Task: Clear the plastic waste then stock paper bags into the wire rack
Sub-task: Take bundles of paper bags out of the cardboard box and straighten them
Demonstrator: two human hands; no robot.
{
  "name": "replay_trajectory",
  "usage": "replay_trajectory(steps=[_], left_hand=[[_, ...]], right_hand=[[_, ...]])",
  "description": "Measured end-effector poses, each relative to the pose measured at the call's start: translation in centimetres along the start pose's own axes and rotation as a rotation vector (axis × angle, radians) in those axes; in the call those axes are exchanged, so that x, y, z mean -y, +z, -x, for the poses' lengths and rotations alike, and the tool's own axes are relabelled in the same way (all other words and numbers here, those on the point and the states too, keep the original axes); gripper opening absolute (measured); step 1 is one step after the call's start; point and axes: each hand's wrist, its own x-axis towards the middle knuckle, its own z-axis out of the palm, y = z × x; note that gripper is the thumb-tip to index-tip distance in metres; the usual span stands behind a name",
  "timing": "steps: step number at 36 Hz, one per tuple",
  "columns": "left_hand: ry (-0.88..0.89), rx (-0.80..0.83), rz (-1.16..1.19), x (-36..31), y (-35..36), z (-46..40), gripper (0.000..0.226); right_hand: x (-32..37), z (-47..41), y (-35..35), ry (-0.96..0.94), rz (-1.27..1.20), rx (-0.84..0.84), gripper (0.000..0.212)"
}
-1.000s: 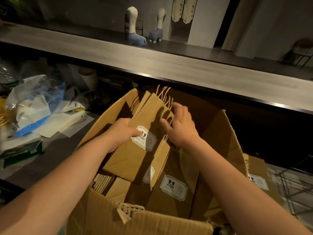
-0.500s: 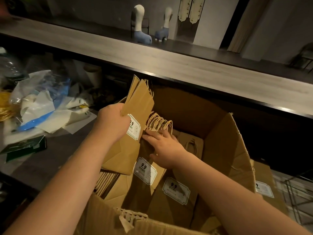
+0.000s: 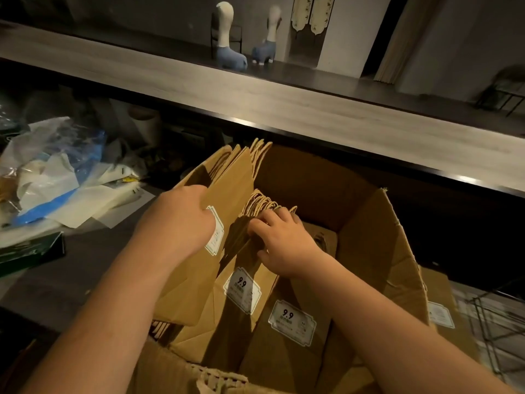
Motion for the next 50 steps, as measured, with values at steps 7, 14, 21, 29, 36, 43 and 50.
replay_trajectory(steps=[7, 14, 21, 29, 36, 43, 50], left_hand=[[0.030, -0.010, 0.113, -0.5, -1.6, 0.7, 0.011], [0.054, -0.145, 0.180, -1.2, -4.5, 1.3, 0.010], [0.039, 0.037, 0.200, -1.4, -0.9, 0.6, 0.014], [0.054, 0.246, 0.327, -1.1, 1.9, 0.8, 0.008], [0.134, 0.250, 0.379, -0.8, 2.3, 0.8, 0.013], [0.208, 0.297, 0.406, -0.7, 2.8, 1.0, 0.027], [0.220, 0.382, 0.403, -1.5, 3.8, 1.6, 0.033]], right_hand=[[-1.2, 0.3, -1.3, 0.007, 0.020, -0.037, 0.022], [-2.2, 0.7, -1.7, 0.008, 0.029, -0.021, 0.021], [-2.8, 0.9, -2.8, -0.052, -0.111, 0.024, 0.015], [-3.9, 1.7, -4.8, -0.101, -0.152, -0.150, 0.024], [-4.1, 2.1, -5.5, -0.122, -0.334, -0.289, 0.024], [-3.1, 2.3, -6.2, -0.026, -0.506, -0.370, 0.034], [-1.6, 2.1, -6.6, -0.047, -0.444, -0.385, 0.047]])
